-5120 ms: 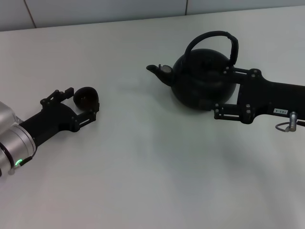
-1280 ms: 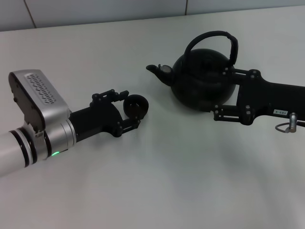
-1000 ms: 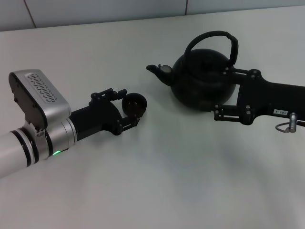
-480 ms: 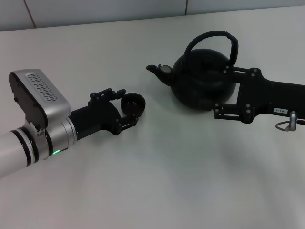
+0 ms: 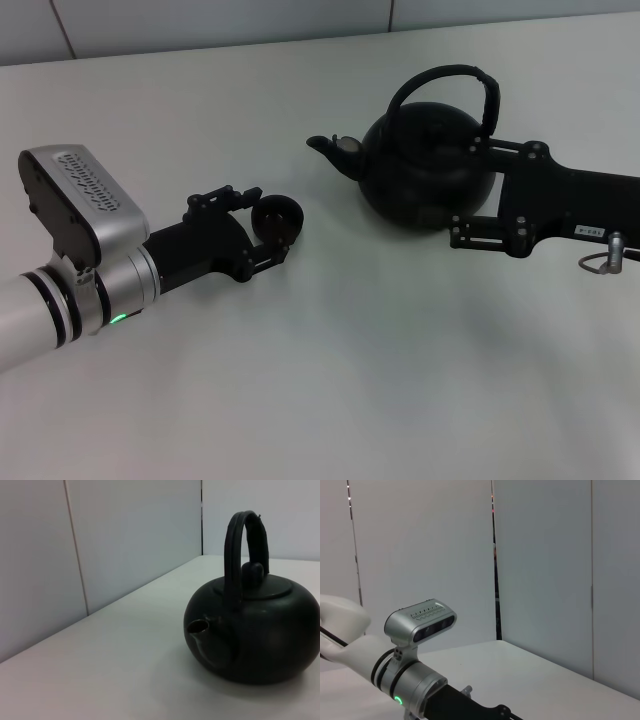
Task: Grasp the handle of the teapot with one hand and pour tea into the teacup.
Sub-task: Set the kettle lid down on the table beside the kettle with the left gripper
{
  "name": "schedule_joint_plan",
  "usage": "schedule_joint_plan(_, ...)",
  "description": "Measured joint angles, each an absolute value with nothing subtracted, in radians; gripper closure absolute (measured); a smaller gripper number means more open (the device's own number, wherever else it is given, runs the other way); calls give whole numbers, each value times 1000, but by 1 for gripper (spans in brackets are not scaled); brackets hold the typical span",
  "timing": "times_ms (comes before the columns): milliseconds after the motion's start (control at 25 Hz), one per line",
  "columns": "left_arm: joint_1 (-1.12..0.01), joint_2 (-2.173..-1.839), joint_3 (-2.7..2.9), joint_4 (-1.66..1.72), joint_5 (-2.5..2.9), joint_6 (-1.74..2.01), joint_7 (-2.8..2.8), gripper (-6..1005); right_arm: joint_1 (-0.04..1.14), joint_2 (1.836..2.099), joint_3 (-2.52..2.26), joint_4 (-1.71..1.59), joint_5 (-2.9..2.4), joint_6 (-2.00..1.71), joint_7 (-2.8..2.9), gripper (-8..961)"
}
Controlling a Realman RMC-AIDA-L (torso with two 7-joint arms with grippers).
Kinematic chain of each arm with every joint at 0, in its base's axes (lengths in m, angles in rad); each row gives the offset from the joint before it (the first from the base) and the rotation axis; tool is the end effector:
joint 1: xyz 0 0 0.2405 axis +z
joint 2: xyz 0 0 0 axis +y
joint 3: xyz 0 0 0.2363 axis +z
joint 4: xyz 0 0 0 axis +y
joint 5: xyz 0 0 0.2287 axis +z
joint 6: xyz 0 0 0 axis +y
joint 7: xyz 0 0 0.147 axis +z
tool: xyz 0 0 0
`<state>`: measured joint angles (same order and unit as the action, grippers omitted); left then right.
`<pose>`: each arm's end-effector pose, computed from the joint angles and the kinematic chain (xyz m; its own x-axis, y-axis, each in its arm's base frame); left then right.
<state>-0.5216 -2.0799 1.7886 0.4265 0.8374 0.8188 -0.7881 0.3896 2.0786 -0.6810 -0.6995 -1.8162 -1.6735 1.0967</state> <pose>-0.2424 0.3464 -0.1123 0.9089 0.1374 0.3936 0.3192 -0.8367 -0.4450 0.2718 0.3058 0.0319 0.7931 -0.0741 -0.6045 -0.3115 -0.9023 -0.2981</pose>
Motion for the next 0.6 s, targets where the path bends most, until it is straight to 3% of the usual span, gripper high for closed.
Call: schedule_joint_plan(600, -522, -2080, 1806, 427, 835, 799, -788, 209, 390, 2078, -681, -699, -1816, -1674, 1097, 222)
